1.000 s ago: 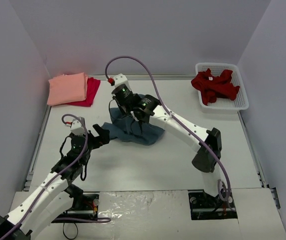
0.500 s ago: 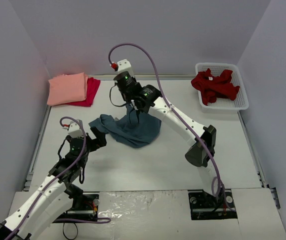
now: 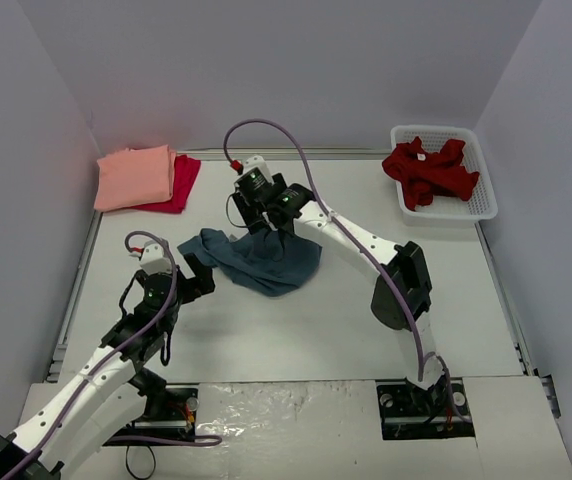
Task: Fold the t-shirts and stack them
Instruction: Flatten out the tshirt
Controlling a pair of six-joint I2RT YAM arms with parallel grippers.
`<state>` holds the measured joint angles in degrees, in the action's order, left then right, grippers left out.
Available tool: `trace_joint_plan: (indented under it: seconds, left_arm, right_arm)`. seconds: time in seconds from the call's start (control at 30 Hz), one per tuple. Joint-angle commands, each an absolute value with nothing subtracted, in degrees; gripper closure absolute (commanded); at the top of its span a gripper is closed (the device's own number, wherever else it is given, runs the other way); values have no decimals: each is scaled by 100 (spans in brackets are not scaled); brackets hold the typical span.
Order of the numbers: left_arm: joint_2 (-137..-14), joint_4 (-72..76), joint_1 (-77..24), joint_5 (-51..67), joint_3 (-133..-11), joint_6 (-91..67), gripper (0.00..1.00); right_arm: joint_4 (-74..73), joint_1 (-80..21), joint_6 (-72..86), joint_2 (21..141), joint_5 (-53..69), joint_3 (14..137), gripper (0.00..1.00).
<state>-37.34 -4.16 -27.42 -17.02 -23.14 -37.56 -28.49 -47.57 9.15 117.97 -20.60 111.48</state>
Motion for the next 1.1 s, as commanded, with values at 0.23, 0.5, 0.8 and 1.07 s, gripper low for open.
trace_joint_plan:
  seconds: [0.23,0.5,0.8,1.07]
  left_arm:
    - [-3445,-659,-2751,-1845,-2417,-3709,6]
    - [-3384,-668,-2751,-1863,-2417,-3656,6]
    - [-3664,-405,-2751,-1749,-2417,-3665,6]
    - [-3928,-106,-2760,-1705,-2382,-3744,6]
  right_arm:
    - [-2760,-4966,1028,12603,-1652,11549,32]
    - [-2751,-4957,1090,12894,-2047,11382,100]
    - [-2769,-4975,1037,11384,-2513,11119,100]
    - [-2733,-4518,1353,9405,-3251,9477,100]
